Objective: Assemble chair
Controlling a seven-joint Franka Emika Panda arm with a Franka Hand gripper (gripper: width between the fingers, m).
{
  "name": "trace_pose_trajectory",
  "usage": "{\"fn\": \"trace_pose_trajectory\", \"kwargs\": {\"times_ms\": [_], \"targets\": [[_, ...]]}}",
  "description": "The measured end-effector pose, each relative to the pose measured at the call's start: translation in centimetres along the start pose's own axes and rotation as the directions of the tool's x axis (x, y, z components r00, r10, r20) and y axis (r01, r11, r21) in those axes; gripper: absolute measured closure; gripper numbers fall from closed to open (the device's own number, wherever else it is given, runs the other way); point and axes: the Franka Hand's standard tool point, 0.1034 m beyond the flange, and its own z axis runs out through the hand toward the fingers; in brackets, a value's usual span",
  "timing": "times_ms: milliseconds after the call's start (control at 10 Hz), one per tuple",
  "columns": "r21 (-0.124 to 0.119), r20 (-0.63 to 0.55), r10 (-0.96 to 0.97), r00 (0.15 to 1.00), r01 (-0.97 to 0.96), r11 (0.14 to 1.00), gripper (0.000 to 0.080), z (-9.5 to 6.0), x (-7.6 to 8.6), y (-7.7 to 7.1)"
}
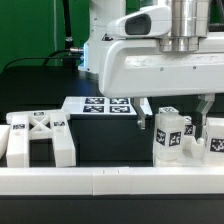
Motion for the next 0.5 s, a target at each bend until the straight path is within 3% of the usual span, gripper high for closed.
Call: {"fn": "trace_pose_trajectory", "kwargs": {"times_ms": [200,300,400,500], "targets": [[-0.001,0.001,-0.063,0.998,0.063,0.998,0.0411,0.04,-0.05,0.18],[-0.001,0.000,-0.062,0.998,0.062,0.998,0.0411,0.04,-0.05,0.20],[-0.001,0.000,-0.053,0.999,0.053,0.999,0.0513,0.05,-0.05,0.20],[-0.001,0.000,-0.028,1.000,0.028,1.000,0.0513,0.05,-0.06,0.21]]}}
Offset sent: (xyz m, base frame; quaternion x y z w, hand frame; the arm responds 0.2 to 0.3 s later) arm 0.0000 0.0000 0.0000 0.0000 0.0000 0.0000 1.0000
